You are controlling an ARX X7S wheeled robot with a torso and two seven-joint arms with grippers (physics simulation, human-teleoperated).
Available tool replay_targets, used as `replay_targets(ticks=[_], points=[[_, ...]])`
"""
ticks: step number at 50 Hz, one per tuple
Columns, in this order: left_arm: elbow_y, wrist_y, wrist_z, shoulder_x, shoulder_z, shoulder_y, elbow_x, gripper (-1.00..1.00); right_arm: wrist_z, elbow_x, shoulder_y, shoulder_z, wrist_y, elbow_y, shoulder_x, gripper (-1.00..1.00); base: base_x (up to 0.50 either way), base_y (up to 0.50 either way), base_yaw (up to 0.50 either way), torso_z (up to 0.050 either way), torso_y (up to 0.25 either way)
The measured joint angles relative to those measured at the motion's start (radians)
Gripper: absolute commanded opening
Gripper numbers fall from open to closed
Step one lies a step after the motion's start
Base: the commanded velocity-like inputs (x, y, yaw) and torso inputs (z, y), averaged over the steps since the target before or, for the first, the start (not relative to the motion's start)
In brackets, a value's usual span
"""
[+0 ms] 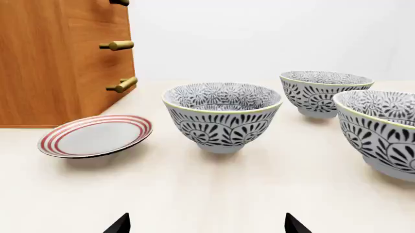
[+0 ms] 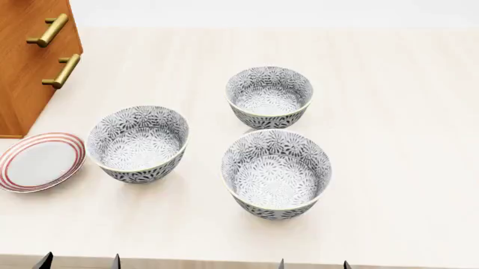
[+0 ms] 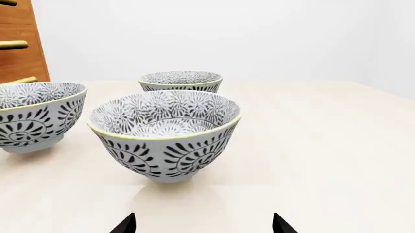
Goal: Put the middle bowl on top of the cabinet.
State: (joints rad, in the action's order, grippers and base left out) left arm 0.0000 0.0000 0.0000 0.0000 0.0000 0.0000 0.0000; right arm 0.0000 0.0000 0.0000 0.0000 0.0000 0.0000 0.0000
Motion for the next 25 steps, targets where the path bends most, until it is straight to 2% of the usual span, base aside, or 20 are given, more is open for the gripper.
replay_targets(ticks=[25], points=[[0.026,0.029,-0.093,-0.066,0.074,0.002,0.018,1.0,0.091,0.035,-0.013,-0.059,0.038,-0.092,0.049,1.0,0.0,0.0,0.0,0.0,0.0]])
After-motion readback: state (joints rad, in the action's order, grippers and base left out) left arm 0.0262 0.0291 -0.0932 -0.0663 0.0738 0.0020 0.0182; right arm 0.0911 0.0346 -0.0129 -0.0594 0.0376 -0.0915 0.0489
